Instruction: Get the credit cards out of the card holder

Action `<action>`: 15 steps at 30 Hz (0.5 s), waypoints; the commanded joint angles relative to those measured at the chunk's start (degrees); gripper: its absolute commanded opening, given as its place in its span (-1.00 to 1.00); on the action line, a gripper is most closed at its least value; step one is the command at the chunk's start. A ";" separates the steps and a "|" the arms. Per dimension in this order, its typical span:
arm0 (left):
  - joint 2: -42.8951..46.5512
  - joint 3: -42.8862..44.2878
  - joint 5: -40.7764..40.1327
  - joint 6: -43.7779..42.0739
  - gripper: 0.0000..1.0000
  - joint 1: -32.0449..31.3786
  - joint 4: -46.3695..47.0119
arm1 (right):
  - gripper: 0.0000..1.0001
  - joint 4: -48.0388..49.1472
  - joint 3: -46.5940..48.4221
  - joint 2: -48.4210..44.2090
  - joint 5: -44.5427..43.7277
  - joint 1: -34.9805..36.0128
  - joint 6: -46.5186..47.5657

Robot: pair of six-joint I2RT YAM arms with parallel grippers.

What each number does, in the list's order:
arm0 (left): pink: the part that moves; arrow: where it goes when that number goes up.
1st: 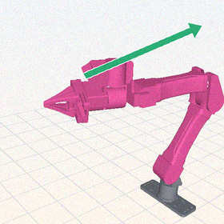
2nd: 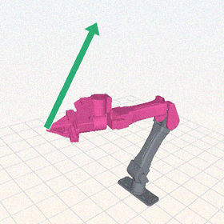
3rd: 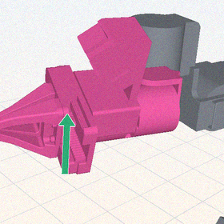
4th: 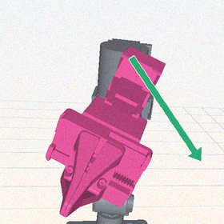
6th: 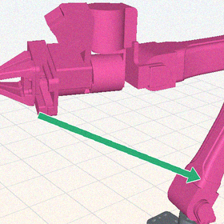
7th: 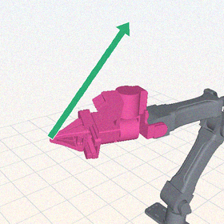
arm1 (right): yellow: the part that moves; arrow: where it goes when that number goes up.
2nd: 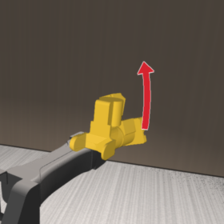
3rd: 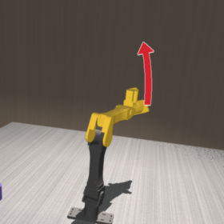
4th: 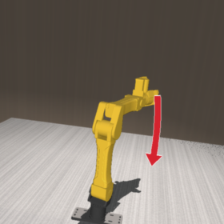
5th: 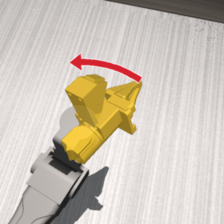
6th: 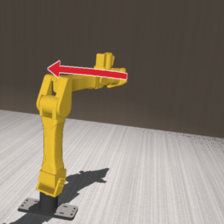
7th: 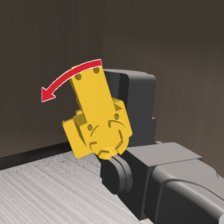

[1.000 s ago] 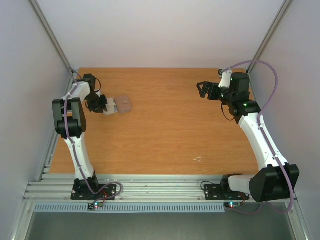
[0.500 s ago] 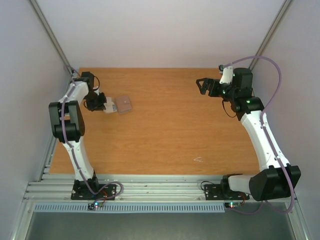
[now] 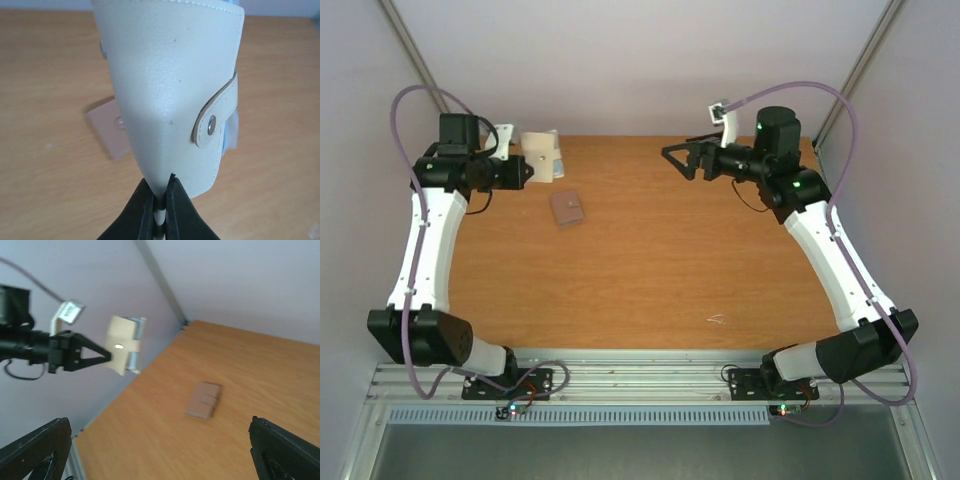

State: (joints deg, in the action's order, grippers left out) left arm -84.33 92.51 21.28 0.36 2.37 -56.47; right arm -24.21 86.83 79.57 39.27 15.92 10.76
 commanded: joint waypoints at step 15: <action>15.38 3.94 17.77 -1.40 -0.99 -17.56 9.17 | 0.96 3.50 16.77 8.35 6.03 15.71 -8.46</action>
State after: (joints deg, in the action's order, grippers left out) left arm -72.05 98.72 36.99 -4.08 -13.32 -54.33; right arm -21.10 100.29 86.72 42.92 30.89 6.37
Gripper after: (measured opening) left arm 0.046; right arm 0.985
